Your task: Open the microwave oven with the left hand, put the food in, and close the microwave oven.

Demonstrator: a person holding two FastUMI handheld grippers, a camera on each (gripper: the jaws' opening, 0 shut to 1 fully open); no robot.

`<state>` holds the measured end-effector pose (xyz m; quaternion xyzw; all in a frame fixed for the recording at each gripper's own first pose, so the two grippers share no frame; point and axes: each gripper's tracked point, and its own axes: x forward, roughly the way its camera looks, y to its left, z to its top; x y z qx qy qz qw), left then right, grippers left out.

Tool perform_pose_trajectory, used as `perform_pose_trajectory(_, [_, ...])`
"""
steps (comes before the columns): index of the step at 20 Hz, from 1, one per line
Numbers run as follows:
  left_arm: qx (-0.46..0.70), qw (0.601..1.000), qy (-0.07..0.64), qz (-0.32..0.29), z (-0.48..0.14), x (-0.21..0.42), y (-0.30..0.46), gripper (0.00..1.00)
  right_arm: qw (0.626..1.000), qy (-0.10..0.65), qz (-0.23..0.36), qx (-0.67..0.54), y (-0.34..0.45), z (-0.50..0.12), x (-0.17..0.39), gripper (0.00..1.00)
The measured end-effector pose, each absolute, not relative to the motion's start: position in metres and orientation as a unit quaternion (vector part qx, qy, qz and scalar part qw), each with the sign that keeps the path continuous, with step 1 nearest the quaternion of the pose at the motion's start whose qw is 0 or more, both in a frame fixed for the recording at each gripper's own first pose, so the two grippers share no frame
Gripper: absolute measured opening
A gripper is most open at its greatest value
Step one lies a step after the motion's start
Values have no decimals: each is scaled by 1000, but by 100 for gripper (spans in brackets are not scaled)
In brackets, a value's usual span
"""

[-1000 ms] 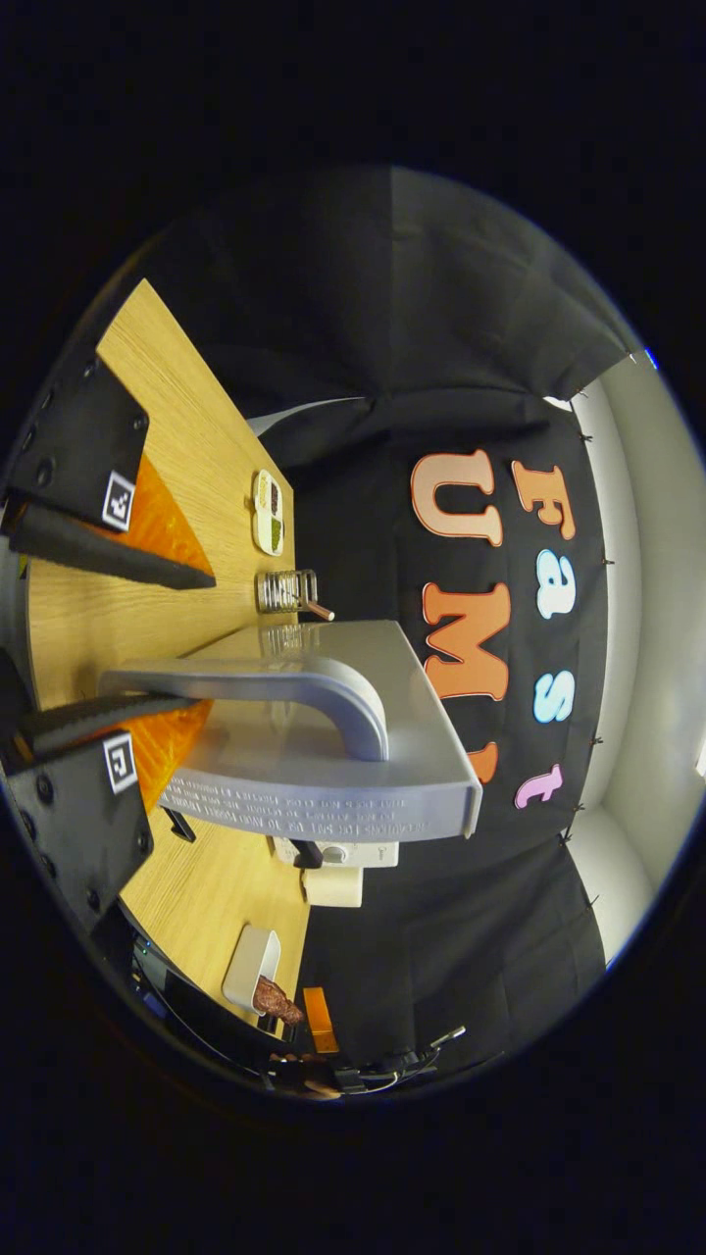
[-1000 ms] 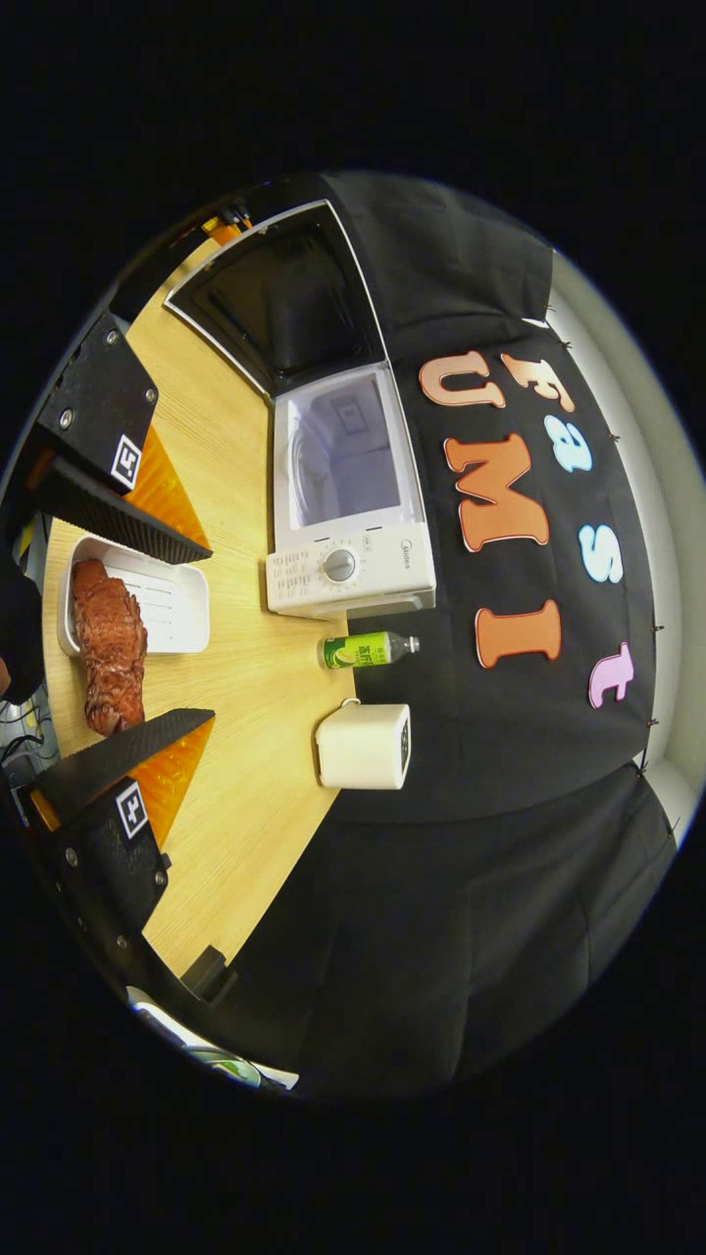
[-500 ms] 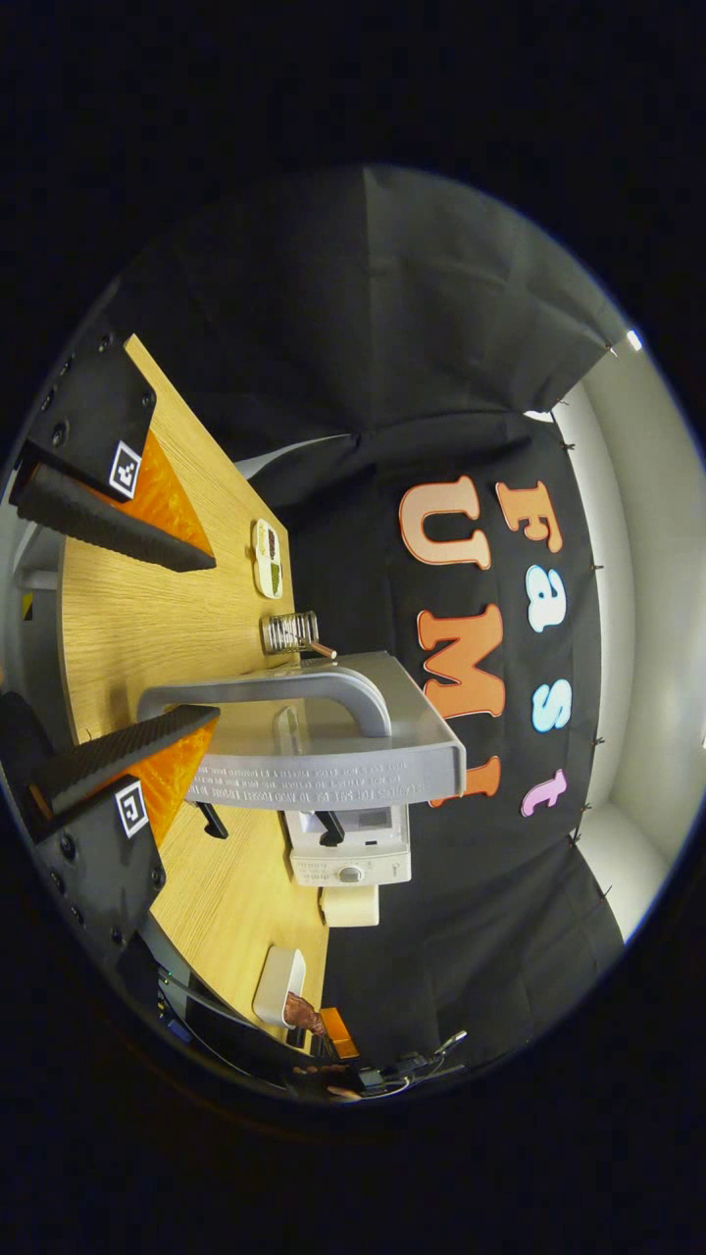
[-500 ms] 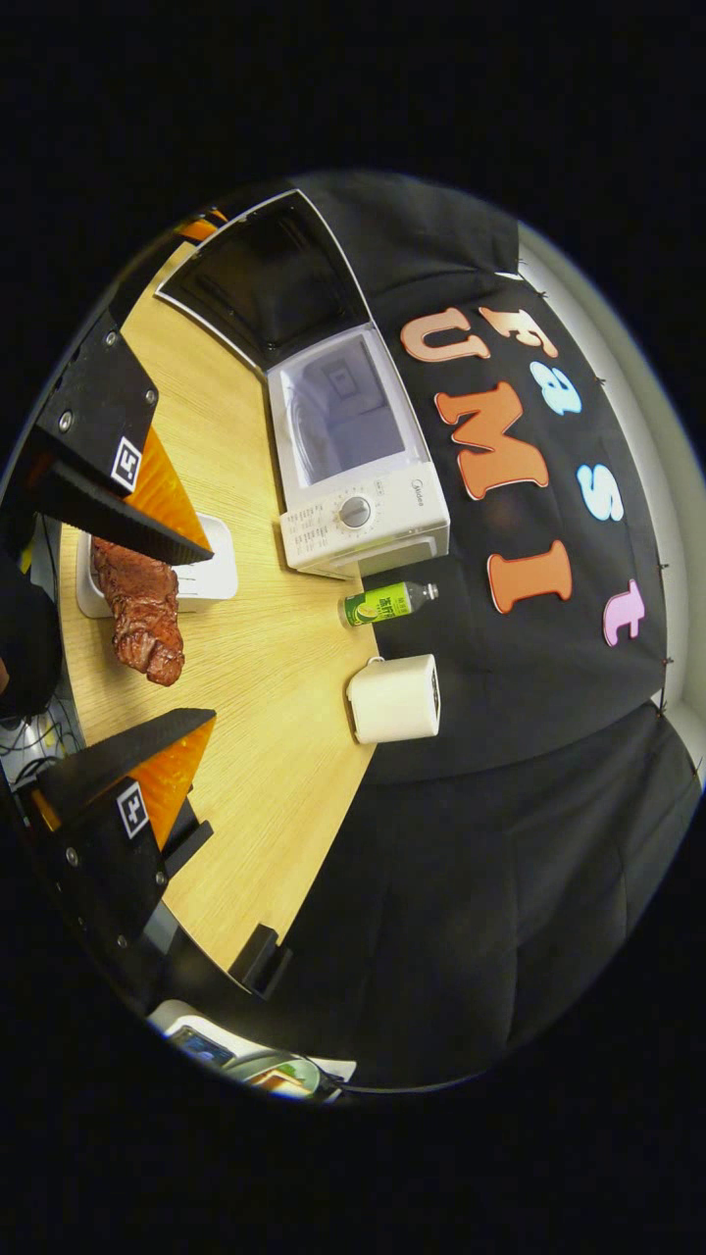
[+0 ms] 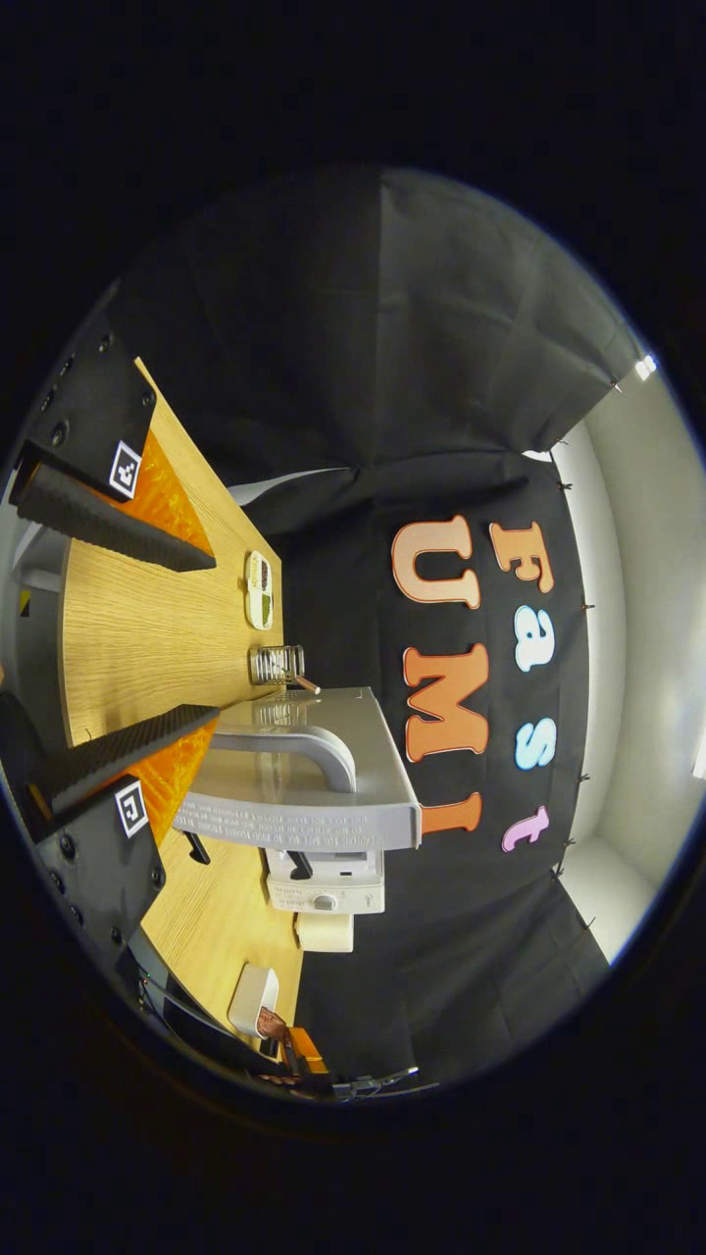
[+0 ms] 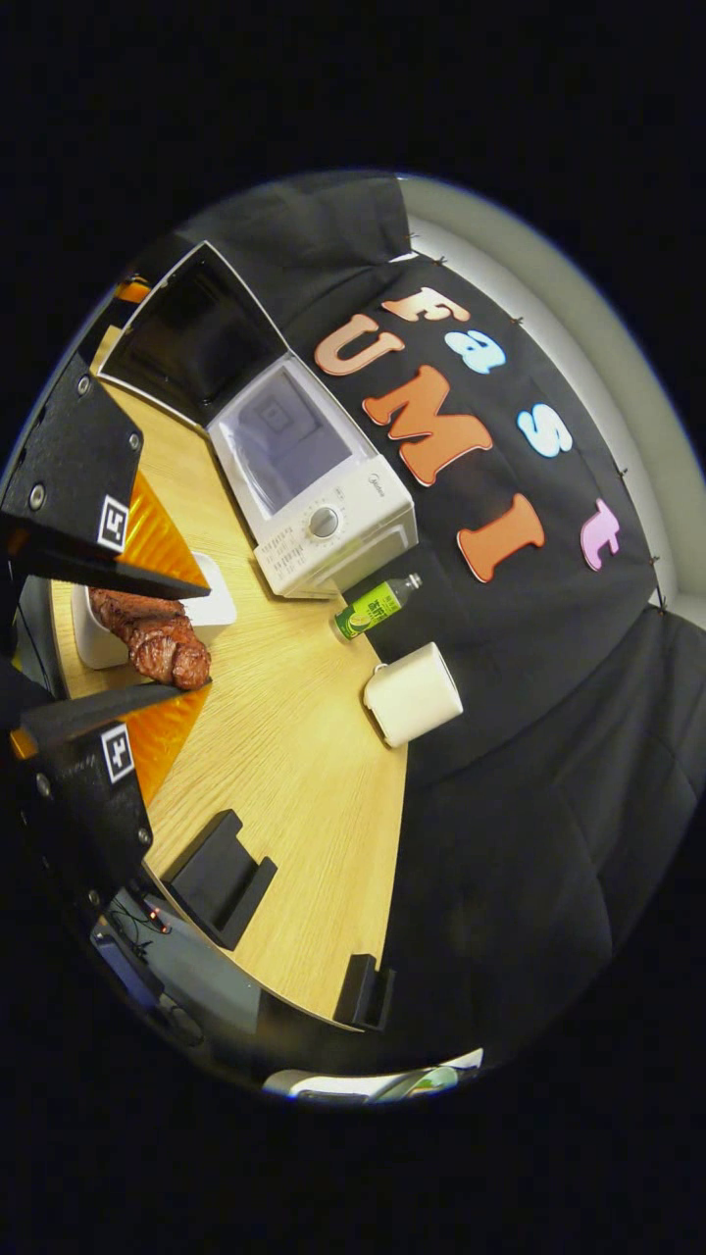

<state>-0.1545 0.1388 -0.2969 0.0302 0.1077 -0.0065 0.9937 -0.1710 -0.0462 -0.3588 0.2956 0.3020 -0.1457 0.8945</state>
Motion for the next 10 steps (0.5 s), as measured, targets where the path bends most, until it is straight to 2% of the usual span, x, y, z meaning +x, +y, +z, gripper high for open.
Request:
perform_pose_trajectory(1, [29,994,108,-4,-297,-154,139,89,891,296,-143,313,-45,-357,-171,40])
perform_pose_trajectory(2, [26,994,108,-3,-298,-154,140,89,888,286,-137,333,-43,-353,-171,37])
perform_pose_trajectory(5, [20,994,105,3,-297,-150,143,89,881,265,-134,368,-41,-346,-164,19])
perform_pose_trajectory(9, [25,994,106,8,-294,-154,149,89,902,259,-121,323,-35,-331,-152,14])
perform_pose_trajectory(10, [28,994,103,13,-291,-154,153,81,909,256,-121,307,-38,-326,-147,14])
